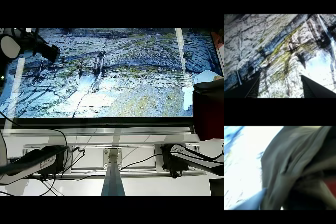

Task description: Fold the clothes and pants, and hang the long-sleeved shirts on hangers.

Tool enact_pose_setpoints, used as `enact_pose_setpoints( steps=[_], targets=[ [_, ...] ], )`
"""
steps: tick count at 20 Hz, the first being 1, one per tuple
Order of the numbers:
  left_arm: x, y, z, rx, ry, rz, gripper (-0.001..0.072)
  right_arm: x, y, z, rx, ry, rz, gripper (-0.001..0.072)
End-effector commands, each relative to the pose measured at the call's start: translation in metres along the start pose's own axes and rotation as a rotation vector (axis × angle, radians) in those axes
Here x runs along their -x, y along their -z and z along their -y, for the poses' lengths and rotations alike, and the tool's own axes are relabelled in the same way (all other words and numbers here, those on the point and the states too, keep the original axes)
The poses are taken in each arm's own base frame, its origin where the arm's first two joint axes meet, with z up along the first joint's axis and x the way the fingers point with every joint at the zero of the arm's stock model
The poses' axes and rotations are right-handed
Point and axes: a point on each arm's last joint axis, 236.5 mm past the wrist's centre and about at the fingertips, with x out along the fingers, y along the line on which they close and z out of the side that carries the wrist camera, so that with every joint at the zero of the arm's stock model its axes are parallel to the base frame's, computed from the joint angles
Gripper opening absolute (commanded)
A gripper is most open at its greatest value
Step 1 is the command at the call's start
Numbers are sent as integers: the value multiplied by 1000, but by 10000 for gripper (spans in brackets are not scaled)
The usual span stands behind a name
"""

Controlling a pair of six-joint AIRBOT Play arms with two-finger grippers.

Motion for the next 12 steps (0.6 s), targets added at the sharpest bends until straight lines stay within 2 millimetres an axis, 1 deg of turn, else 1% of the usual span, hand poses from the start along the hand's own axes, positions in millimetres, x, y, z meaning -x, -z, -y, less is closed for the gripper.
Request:
enact_pose_setpoints(
  steps=[1,2,3,5,6,8,9,10,11,12],
  targets=[
    [-1,1,0,1,0,-2,544,6,-1,71,-217,123,-56,719],
    [-1,1,0,1,0,-2,544,6,-2,80,-239,133,-59,701],
    [-1,1,0,1,0,-2,544,6,-3,86,-252,142,-64,700],
    [-1,1,0,1,0,-2,544,5,-8,88,-229,134,-50,689],
    [-1,1,0,1,0,-2,544,4,-13,83,-173,112,-35,627],
    [-1,1,0,1,0,-2,544,3,-16,65,-64,56,-19,161],
    [-1,1,0,1,0,-2,544,4,-14,50,6,16,-17,44],
    [-1,1,0,1,0,-2,544,4,-12,31,94,-38,-12,43],
    [-1,1,0,1,0,-2,545,6,-6,8,181,-103,-15,14],
    [-1,1,0,1,0,-2,544,10,5,-18,236,-173,-25,9]
  ],
)
